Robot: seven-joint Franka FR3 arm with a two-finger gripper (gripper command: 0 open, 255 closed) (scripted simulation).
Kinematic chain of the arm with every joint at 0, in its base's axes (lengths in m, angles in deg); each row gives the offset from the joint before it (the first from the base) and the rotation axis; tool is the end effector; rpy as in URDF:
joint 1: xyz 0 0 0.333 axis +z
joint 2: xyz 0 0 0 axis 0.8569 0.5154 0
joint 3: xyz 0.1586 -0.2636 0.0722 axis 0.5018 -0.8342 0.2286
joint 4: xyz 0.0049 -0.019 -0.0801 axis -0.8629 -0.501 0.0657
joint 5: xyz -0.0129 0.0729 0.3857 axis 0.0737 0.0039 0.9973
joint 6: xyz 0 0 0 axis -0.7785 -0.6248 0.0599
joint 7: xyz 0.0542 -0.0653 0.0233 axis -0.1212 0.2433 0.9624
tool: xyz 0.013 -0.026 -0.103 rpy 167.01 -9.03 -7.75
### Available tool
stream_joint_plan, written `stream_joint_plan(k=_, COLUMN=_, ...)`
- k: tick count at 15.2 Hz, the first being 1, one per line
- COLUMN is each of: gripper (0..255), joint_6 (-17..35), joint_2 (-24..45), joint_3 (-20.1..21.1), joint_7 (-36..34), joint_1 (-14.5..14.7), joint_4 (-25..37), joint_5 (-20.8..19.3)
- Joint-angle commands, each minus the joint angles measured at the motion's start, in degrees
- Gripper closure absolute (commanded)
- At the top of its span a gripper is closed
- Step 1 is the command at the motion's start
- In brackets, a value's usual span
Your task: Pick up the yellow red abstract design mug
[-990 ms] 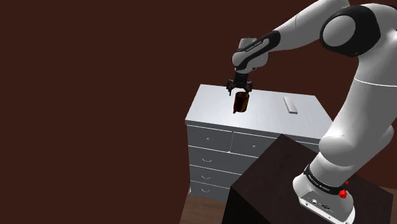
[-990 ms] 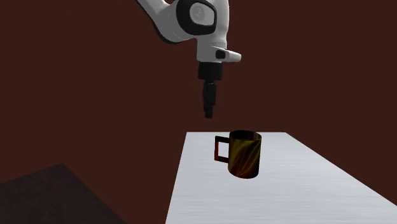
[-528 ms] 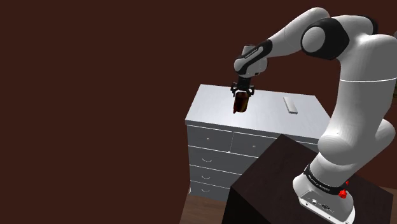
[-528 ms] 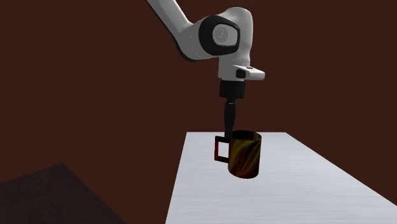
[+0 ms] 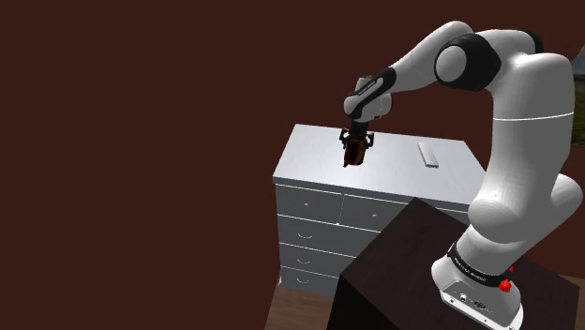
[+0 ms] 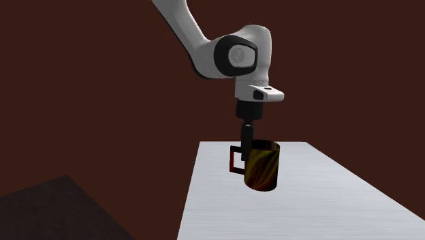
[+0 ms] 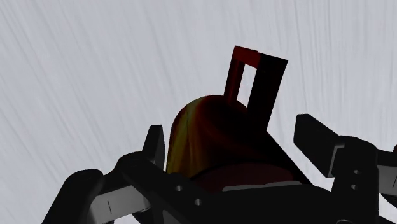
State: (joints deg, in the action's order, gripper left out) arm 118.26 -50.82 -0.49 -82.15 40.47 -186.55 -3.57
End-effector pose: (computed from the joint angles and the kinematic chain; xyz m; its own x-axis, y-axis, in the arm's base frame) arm 0.5698 -0.2373 0.2439 0.4023 -0.9148 -0.0363 -0.9154 -0.4024 -0.0031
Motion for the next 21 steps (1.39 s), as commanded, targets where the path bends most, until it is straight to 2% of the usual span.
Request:
stream_joint_plan(k=1, gripper=0, joint_6=0.44, joint_2=0.45, joint_3=0.03, joint_7=0.04, joint_1=-0.02, joint_4=0.05, joint_5=0.06)
stream_joint_plan(k=2, gripper=255, joint_6=0.42, joint_2=0.42, joint_3=0.02, joint_7=0.11, joint_1=-0.07, joint_4=0.04, joint_5=0.07)
stream_joint_plan(k=11, gripper=255, joint_6=0.44, joint_2=0.45, joint_3=0.04, joint_7=0.04, joint_1=-0.02, joint_4=0.05, joint_5=0.06)
stream_joint_plan(k=21, gripper=255, joint_6=-5.60, joint_2=-4.61, joint_3=-0.36, joint_7=-0.59, joint_1=0.23, joint_4=1.05, joint_5=-0.71)
